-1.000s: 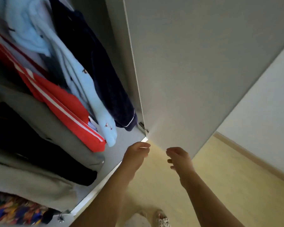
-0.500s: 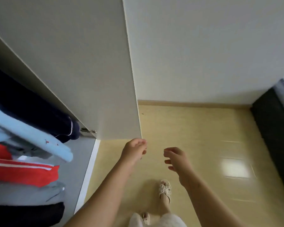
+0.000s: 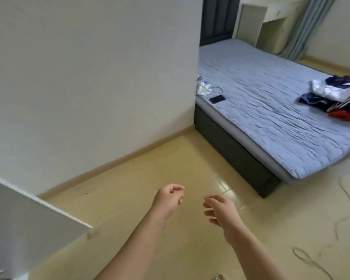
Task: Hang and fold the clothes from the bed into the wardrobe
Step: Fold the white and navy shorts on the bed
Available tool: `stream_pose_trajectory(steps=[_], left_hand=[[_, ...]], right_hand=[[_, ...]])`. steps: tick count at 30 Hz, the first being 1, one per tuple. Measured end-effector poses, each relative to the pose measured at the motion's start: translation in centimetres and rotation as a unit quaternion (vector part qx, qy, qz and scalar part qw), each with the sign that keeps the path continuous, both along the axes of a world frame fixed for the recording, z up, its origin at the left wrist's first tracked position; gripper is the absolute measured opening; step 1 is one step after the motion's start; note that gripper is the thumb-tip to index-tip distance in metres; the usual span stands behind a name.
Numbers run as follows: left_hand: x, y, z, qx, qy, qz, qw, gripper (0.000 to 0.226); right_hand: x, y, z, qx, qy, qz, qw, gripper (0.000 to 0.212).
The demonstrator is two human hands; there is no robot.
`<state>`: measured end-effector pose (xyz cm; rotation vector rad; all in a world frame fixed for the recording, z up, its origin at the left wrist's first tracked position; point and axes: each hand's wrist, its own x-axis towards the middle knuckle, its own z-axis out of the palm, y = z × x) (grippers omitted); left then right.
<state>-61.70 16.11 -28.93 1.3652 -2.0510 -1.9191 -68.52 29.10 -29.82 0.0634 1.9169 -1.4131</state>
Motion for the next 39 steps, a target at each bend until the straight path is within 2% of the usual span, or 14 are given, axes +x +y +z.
stream_pose_trajectory(steps=[8,15,19,29,39], left_hand=[[-16.5,12.1,0.2,0.012,0.014,-0.148,0.989,0.016],[-27.4,19.1,-1.1,0.014,-0.016,-0.241,0.97,0.019],[-36.0,23.3,-1.7,0.026,-0.003,-0.281,0.959,0.015],[-60.7,32.6,-1.5,0.021,-0.006,-0.343,0.939,0.013],[-76.9,43.4,-2.5,0.042,-0.034,-0.365,0.929,0.019]], right_hand=[[-12.6,13.8,-0.8,0.009,-0.002,-0.161,0.987,0.01],[-20.1,20.9,-2.6,0.002,-0.052,-0.263,0.963,0.01],[-27.3,24.6,-2.7,-0.009,-0.04,-0.308,0.95,0.013],[-50.0,33.6,-0.7,0.01,-0.021,-0.358,0.934,0.015],[-64.5,44.2,-2.0,0.0,-0.066,-0.404,0.912,0.016]])
